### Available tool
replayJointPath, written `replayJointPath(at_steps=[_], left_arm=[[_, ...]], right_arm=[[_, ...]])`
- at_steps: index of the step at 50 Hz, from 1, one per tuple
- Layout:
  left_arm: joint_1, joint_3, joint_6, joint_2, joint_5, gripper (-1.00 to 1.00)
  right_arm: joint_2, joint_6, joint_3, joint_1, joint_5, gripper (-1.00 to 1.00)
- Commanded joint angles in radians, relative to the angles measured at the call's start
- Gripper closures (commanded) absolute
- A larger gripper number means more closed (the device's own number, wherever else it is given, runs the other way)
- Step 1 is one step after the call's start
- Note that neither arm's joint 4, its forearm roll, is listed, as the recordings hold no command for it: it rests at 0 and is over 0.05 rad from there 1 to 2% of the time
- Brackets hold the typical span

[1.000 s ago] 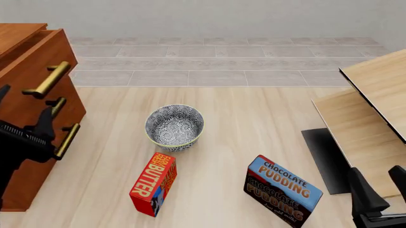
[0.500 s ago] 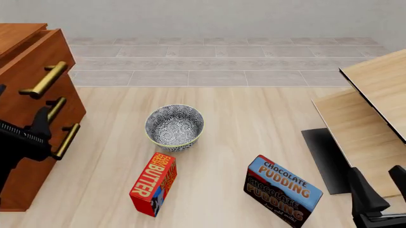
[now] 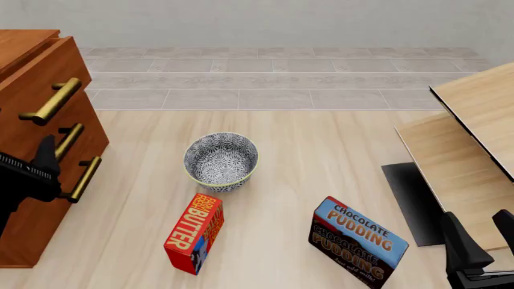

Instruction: Close the top drawer of the cabinet.

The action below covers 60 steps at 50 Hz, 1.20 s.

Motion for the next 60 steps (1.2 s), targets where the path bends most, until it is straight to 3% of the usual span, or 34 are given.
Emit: replayJointPath(at_steps=[1, 60], left_arm=[[0.029, -0.005, 0.009, -0.003, -0.008, -1.0], [0.108, -0.007, 0.014, -0.044, 0.019, -1.0]], right_arm=[[0.0, 0.002, 0.0, -0.001, 0.0, -1.0], [0.0, -0.008, 0.001, 0.008, 0.001, -1.0]])
